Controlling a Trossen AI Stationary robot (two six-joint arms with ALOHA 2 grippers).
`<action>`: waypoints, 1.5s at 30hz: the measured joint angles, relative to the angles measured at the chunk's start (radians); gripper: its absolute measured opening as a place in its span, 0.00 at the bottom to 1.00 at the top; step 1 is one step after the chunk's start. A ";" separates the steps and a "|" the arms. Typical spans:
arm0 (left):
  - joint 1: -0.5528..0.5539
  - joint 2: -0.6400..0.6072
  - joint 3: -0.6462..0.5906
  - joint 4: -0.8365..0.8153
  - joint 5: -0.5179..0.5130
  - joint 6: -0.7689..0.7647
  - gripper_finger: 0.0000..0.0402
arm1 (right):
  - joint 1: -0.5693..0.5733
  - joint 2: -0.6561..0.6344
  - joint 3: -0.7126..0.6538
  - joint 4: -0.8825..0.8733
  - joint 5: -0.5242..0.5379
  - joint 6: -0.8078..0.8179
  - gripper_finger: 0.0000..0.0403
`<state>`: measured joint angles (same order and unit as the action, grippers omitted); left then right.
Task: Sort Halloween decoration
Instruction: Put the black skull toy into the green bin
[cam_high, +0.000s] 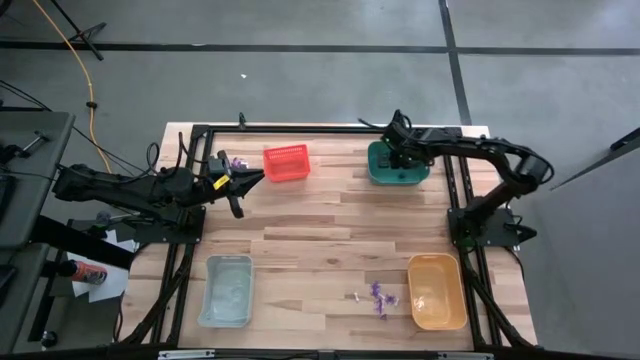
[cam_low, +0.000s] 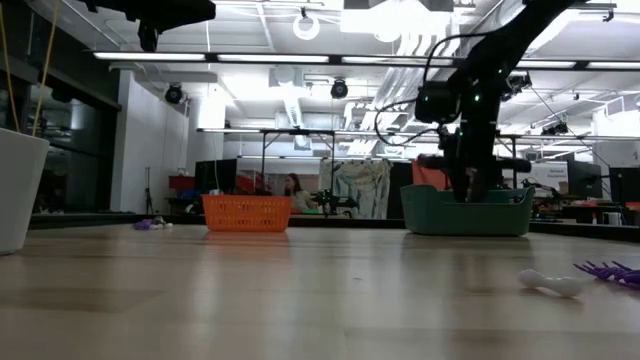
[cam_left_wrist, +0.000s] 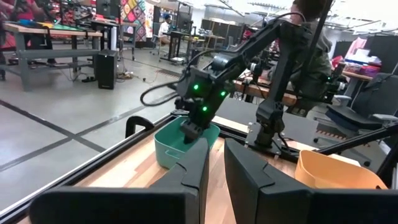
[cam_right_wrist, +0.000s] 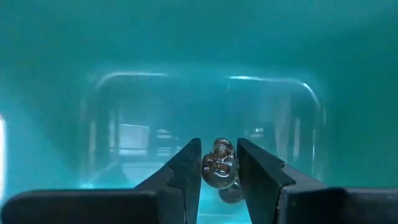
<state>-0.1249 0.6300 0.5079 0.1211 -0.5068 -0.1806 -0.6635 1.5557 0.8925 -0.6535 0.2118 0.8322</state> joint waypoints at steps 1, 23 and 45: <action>0.000 0.000 0.000 0.000 0.000 0.000 0.10 | -0.001 0.013 0.000 0.002 0.002 0.007 0.23; 0.000 0.000 0.000 0.000 0.001 -0.001 0.10 | -0.031 0.068 0.000 0.013 0.008 0.058 0.23; 0.000 0.000 0.000 -0.001 0.002 -0.003 0.10 | -0.031 0.067 0.000 0.014 -0.007 0.057 0.25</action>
<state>-0.1249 0.6300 0.5079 0.1204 -0.5053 -0.1838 -0.6943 1.6222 0.8925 -0.6399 0.2049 0.8892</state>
